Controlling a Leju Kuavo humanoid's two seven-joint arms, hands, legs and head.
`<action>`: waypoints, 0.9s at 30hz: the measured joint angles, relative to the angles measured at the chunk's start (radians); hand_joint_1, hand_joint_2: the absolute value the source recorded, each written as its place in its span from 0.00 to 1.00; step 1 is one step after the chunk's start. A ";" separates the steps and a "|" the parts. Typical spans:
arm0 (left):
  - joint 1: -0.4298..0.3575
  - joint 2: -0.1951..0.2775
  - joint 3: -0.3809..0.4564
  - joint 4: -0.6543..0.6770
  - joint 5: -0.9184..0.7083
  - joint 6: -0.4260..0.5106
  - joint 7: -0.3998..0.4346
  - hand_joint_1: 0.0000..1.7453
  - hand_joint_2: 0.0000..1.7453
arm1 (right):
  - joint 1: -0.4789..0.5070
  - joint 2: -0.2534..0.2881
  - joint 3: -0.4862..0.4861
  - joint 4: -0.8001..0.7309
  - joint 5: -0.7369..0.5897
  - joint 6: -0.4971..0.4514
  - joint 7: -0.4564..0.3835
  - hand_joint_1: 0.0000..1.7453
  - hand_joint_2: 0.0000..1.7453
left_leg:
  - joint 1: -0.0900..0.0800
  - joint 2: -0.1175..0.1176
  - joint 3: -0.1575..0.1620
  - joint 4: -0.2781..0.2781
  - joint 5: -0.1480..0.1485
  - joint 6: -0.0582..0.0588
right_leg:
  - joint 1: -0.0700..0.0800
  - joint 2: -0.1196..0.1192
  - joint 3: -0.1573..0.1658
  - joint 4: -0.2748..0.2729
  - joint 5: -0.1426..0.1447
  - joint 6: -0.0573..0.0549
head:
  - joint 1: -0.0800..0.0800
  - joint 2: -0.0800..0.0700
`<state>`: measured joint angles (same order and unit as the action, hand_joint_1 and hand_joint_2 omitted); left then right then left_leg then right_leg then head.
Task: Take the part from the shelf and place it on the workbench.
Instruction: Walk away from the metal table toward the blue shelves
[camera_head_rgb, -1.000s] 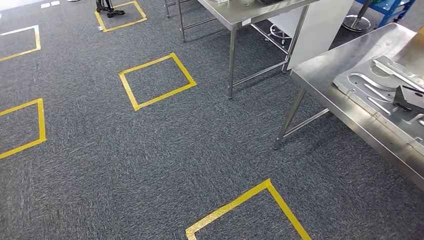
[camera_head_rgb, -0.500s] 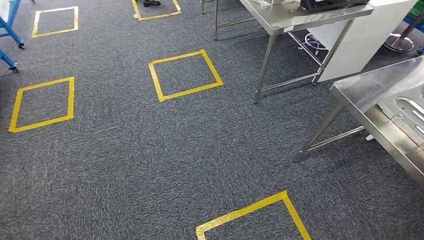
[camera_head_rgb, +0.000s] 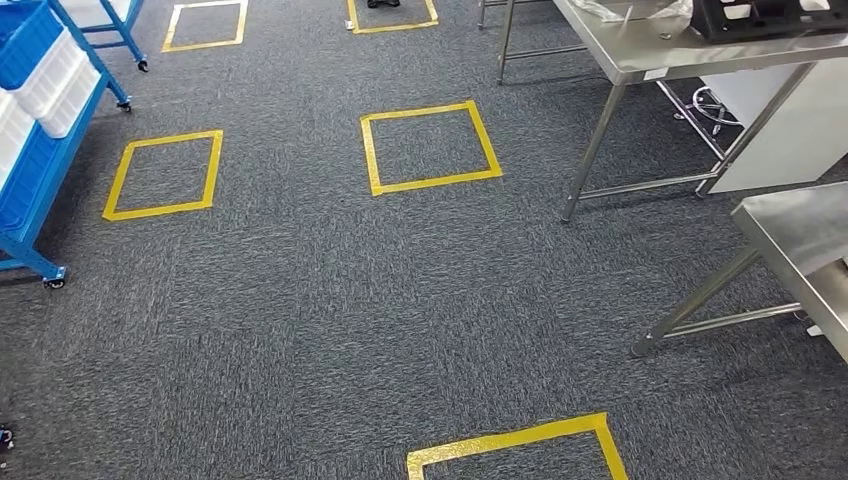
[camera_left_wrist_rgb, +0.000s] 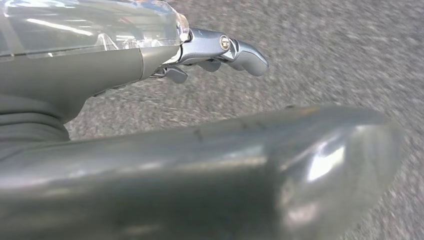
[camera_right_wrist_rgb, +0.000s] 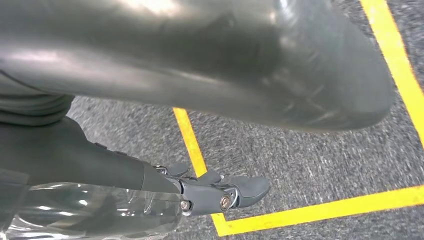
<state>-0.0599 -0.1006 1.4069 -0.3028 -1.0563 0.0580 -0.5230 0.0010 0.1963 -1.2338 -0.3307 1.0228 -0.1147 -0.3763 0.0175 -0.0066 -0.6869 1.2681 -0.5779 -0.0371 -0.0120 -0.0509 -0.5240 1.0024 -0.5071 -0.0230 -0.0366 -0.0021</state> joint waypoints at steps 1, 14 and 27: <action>0.002 -0.002 0.000 0.000 0.000 0.005 0.000 0.00 0.00 | 0.000 -0.002 -0.005 0.000 0.000 0.000 0.007 0.00 0.00 | 0.002 0.009 0.029 -0.056 0.034 0.000 | 0.000 -0.011 0.004 0.000 -0.003 0.003 | 0.000 0.000; -0.002 -0.019 -0.014 0.002 -0.019 0.017 0.002 0.00 0.00 | 0.009 -0.013 -0.035 0.002 0.049 0.035 0.035 0.00 0.00 | -0.015 -0.022 0.133 -0.275 0.121 0.063 | -0.008 0.049 -0.117 0.287 -0.151 0.055 | 0.004 0.000; -0.007 -0.001 -0.138 -0.006 -0.085 0.013 -0.171 0.00 0.00 | 0.007 -0.096 0.037 0.012 0.256 -0.014 -0.226 0.00 0.00 | -0.013 -0.024 0.041 -0.089 0.015 0.014 | -0.007 0.042 -0.019 0.007 0.017 0.000 | -0.001 0.000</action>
<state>-0.0666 -0.1019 1.2693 -0.3086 -1.1410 0.0707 -0.6935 0.0077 0.1002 -1.1966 -0.3187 1.2791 -0.1285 -0.6020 0.0047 -0.0302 -0.6461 1.1786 -0.5628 -0.0233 -0.0192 -0.0092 -0.5433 1.0098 -0.4902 -0.0234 -0.0375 -0.0021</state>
